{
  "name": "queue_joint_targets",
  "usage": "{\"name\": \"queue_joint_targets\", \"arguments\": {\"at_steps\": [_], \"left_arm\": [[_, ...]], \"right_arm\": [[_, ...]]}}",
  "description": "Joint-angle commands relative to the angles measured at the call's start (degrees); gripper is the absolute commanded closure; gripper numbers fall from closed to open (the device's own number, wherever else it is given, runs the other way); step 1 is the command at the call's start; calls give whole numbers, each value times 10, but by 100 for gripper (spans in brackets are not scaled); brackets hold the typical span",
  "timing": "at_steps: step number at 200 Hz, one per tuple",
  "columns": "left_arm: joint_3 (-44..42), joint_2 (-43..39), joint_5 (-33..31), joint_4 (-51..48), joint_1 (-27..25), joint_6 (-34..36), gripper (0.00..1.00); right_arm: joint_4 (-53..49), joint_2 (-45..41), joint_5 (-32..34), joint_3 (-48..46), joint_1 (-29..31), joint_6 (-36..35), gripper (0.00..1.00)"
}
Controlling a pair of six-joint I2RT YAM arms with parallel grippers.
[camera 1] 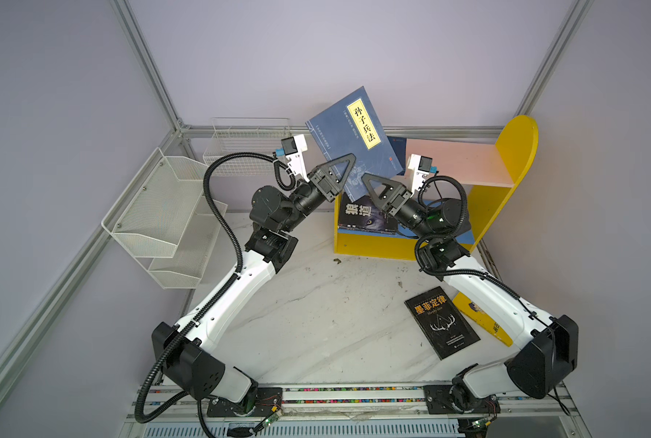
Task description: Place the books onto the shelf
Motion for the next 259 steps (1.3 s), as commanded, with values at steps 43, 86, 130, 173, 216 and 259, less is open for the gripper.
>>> {"name": "queue_joint_targets", "arguments": {"at_steps": [43, 86, 130, 173, 216, 259], "left_arm": [[79, 15, 12, 39, -4, -5, 90], [103, 21, 63, -26, 16, 24, 15], [124, 21, 79, -90, 48, 61, 17], [154, 41, 116, -70, 62, 46, 36], [155, 44, 109, -59, 72, 31, 71], [145, 42, 96, -57, 74, 28, 100]], "right_arm": [[33, -1, 36, 24, 1, 44, 89], [15, 10, -111, 82, -59, 95, 91], [-63, 7, -262, 126, -112, 146, 89], [-95, -7, -294, 103, -120, 142, 88], [-143, -12, -301, 97, -120, 112, 88], [-141, -23, -239, 84, -126, 91, 69]]}}
